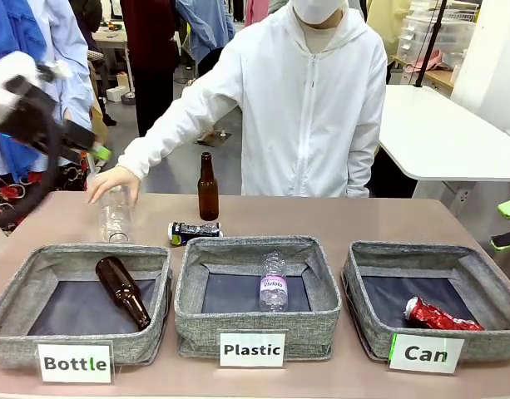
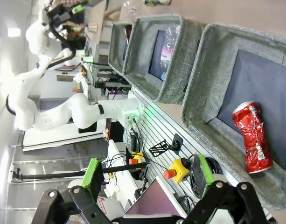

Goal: Sort the can waste into the basket.
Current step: Pick up the can waste from the table and place it in the right Fabric basket.

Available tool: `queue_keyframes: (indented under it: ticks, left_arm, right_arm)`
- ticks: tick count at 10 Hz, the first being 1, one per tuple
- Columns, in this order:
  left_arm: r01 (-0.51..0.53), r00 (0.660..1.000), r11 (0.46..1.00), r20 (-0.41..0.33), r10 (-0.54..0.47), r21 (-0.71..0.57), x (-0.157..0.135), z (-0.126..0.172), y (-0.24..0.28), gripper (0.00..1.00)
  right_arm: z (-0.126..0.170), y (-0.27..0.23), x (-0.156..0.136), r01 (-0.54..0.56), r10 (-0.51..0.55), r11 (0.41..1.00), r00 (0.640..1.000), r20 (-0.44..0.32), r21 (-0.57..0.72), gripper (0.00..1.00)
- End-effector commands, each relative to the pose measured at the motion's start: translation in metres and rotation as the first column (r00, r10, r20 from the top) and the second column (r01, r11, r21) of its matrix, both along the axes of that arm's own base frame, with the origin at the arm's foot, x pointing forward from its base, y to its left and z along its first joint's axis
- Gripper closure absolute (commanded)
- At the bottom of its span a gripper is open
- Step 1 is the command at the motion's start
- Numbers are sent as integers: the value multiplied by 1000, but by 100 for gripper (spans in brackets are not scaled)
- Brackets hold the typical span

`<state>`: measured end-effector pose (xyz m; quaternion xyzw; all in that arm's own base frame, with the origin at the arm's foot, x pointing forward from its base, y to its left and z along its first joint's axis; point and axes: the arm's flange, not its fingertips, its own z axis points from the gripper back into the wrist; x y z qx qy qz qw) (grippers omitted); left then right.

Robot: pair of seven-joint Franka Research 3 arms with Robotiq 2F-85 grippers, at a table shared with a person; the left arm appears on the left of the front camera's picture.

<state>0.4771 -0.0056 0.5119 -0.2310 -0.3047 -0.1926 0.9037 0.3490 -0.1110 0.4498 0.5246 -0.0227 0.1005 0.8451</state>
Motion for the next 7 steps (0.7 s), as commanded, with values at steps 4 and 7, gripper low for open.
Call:
queue_keyframes:
  ticks: [4, 7]
  left_arm:
    - [-22, 992, 930, 107, 66, -367, -176, 2, 224, 0]
    - [-170, 975, 872, 51, 218, -460, -216, -41, 279, 0]
  right_arm:
    - [-1, 0, -2, 1, -1, 1000, 1000, 20, -5, 0]
    - [-1, 0, -2, 1, -1, 1000, 1000, 20, -5, 0]
